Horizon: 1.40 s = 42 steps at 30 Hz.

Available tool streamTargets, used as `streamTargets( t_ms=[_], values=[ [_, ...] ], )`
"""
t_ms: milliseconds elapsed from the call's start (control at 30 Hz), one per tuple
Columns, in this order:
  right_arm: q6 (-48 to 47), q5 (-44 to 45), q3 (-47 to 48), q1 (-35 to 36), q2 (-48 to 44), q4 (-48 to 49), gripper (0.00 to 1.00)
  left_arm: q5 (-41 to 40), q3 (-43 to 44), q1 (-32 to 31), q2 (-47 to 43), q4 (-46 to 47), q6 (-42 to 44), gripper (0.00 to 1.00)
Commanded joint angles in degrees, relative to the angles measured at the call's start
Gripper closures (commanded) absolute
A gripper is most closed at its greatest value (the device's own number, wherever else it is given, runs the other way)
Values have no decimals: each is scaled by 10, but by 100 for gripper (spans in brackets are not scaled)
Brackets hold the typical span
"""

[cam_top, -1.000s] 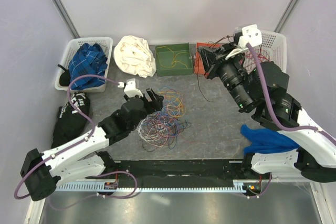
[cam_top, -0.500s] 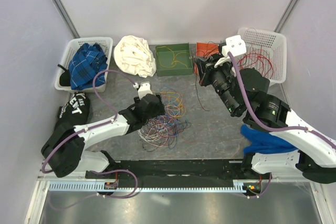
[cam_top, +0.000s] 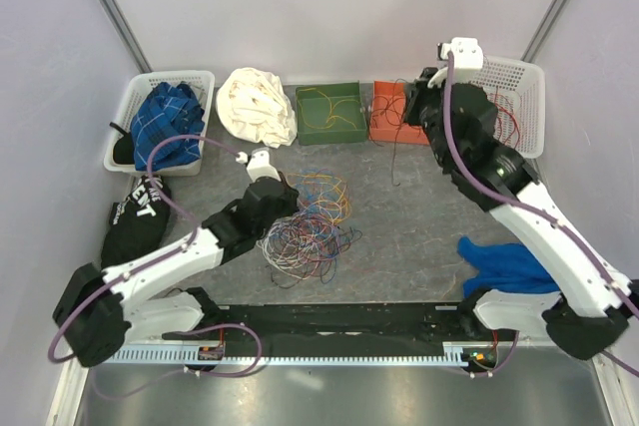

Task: Untangle the cables

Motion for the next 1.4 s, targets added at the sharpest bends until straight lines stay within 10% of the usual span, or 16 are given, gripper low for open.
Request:
streamTargets(
  t_ms=[0,433,1367],
  values=[
    [78,-94,1,-93,60,-11,100,-5,-8,2,-68,-7,-14,98],
    [149,-168,205,-298,390,35,100,73,-10,1,-223,-94,-20,98],
    [79,-152,451,-297,669,52,100,53,-70,1,-278,-106,-29,98]
  ],
)
